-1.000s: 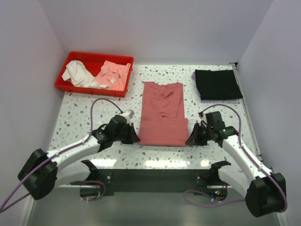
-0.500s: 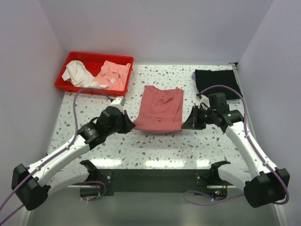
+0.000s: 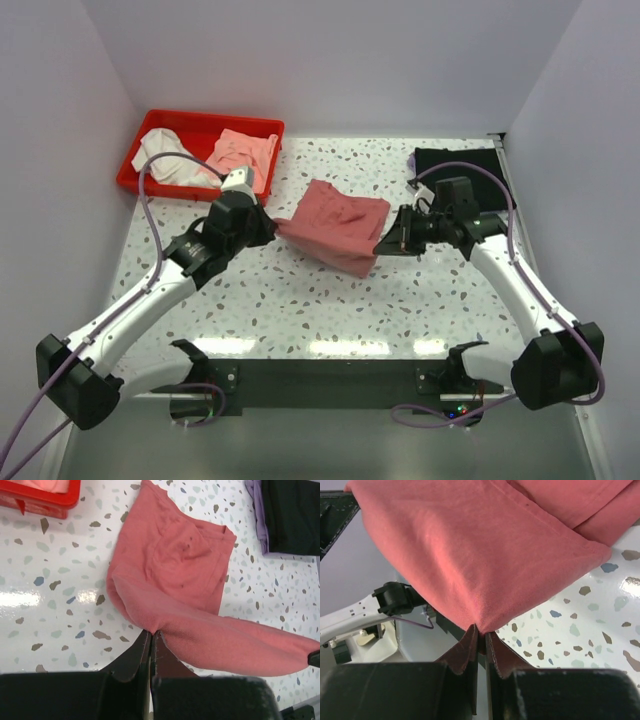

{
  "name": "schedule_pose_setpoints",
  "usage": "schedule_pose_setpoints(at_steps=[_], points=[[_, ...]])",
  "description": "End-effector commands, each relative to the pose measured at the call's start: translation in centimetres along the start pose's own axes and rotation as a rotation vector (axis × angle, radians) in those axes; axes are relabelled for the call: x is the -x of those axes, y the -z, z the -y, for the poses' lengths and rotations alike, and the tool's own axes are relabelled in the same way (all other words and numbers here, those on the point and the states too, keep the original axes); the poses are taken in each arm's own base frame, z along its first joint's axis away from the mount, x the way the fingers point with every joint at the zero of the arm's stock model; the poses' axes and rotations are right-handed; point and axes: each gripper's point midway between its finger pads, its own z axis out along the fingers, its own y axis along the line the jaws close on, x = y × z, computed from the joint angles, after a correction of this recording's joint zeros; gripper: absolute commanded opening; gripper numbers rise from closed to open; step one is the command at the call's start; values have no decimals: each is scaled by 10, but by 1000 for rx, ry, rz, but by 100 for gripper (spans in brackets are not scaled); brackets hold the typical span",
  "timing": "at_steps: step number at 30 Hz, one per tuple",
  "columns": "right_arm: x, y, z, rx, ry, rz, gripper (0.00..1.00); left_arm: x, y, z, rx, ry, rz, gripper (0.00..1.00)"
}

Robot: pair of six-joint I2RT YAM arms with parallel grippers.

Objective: Fold and stack the t-shirts
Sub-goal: Fold the tshirt

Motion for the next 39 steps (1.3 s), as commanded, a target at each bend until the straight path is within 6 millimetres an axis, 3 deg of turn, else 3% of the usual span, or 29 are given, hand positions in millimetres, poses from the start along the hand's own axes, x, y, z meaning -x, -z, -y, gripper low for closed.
schedule_pose_setpoints(at_steps=[1, 18, 23, 30, 39], points=[[26, 4, -21, 69, 36, 54, 9, 46, 0, 1, 6, 3, 117, 0], [65, -21, 22, 52, -74, 66, 9, 81, -69, 5, -8, -6, 114, 0], [74, -27, 36, 46, -106, 62, 9, 80, -101, 4, -4, -19, 78, 0], [95, -40, 53, 36, -129, 60, 10, 100, -139, 7, 7, -32, 92, 0], [122, -60, 78, 18, -179, 70, 14, 90, -197, -1, 14, -35, 10, 0]])
